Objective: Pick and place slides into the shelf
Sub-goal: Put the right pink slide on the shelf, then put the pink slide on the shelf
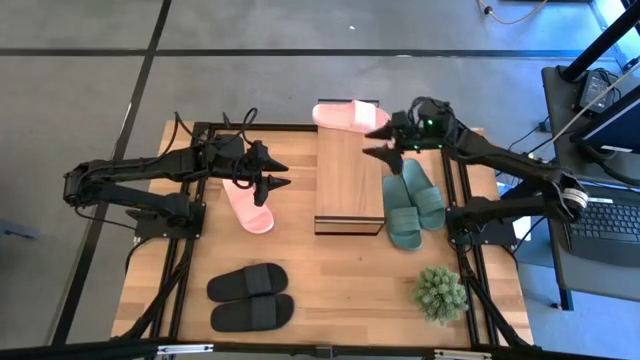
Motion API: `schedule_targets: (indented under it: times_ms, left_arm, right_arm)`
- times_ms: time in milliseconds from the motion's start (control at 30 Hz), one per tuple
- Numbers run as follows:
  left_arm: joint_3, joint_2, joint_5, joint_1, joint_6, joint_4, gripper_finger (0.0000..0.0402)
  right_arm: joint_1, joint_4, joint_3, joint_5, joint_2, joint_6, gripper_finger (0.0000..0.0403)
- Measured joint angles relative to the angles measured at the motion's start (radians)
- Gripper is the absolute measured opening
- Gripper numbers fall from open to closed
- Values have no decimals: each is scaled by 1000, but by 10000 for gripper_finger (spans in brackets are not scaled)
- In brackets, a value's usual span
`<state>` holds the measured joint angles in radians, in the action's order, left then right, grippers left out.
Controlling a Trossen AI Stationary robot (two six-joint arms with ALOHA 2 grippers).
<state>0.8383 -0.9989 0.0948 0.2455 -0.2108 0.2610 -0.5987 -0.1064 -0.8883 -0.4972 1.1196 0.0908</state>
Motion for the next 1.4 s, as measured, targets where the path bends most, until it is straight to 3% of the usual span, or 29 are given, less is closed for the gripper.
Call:
schedule_targets:
  times_ms: [233,500,700,967,1133,1300,1400]
  left_arm:
    - [0,0,0,0,-10,-25,197]
    - [0,0,2,0,-77,-30,197]
    - [0,0,2,-7,-100,-30,197]
    - [0,0,-12,-20,-129,19,197]
    - [0,-10,-139,-7,-202,212,197]
    - [0,-39,-107,45,-334,399,197]
    - [0,-60,-104,77,-337,453,197]
  right_arm:
    - [-1,-304,25,73,-230,-24,283]
    - [-65,-319,190,79,-527,-5,283]
    - [-115,-320,307,88,-673,38,283]
    - [-186,-310,387,88,-735,57,283]
    - [-231,-292,387,88,-731,57,283]
    - [-249,-274,387,83,-727,61,283]
    - [-248,-274,387,75,-722,61,283]
